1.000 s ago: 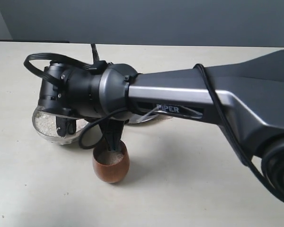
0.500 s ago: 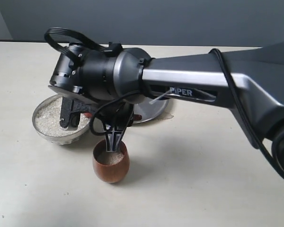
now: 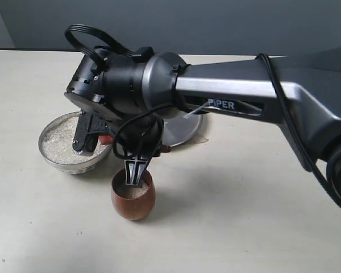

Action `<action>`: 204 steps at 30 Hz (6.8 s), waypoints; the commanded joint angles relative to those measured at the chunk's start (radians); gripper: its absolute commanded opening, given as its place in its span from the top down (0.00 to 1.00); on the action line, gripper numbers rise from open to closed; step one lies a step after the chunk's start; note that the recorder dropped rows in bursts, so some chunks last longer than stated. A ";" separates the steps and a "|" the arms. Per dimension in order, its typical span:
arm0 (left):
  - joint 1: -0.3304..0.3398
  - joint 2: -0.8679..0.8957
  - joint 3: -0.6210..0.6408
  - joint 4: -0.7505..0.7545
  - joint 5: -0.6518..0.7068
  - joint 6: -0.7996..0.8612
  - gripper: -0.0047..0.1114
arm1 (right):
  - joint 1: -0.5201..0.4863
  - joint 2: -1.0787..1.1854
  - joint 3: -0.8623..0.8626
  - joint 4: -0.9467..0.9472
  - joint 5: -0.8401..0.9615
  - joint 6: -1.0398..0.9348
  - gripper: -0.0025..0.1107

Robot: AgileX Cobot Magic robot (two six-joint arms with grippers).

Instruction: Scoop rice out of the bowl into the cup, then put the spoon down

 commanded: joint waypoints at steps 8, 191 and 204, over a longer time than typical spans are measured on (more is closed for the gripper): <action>0.002 -0.005 0.005 -0.002 -0.009 -0.005 0.96 | -0.015 -0.009 -0.089 0.114 0.010 -0.008 0.98; 0.002 -0.005 0.005 -0.002 -0.009 -0.005 0.96 | -0.385 -0.561 1.370 0.741 -1.483 0.076 0.73; 0.002 -0.005 0.005 -0.002 -0.009 -0.005 0.96 | -0.385 -0.561 1.370 0.667 -1.462 0.078 0.73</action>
